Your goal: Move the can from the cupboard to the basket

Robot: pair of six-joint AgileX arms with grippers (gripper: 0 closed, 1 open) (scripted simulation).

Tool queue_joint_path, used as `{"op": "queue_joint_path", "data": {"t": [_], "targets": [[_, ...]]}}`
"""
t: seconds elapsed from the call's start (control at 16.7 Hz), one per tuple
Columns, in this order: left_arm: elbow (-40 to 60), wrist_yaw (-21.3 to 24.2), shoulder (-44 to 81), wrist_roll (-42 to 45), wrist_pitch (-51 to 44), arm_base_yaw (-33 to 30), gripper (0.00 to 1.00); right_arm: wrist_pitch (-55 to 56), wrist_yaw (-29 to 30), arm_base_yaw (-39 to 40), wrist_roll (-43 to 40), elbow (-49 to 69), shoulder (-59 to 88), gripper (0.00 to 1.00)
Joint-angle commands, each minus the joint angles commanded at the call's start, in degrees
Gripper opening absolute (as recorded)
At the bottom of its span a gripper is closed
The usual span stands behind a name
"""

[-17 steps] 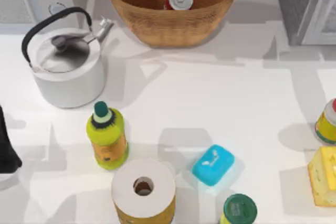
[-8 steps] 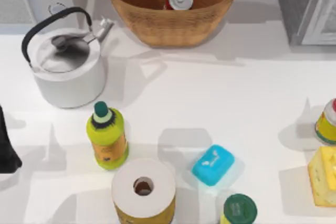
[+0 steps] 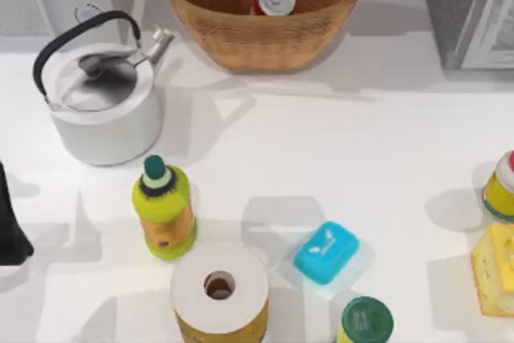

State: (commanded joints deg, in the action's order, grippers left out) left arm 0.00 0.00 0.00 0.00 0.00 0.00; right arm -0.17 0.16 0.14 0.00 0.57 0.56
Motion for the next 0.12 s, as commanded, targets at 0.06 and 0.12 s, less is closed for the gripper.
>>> {"op": "queue_joint_path", "data": {"t": [0.06,0.12], "targets": [[0.00,0.00,0.00,0.00,0.00,0.00,1.00,0.17,-0.16,-0.15,0.00,-0.57,-0.56,1.00],[0.00,0.00,0.00,0.00,0.00,0.00,1.00,0.17,-0.16,-0.15,0.00,-0.57,-0.56,1.00]]}}
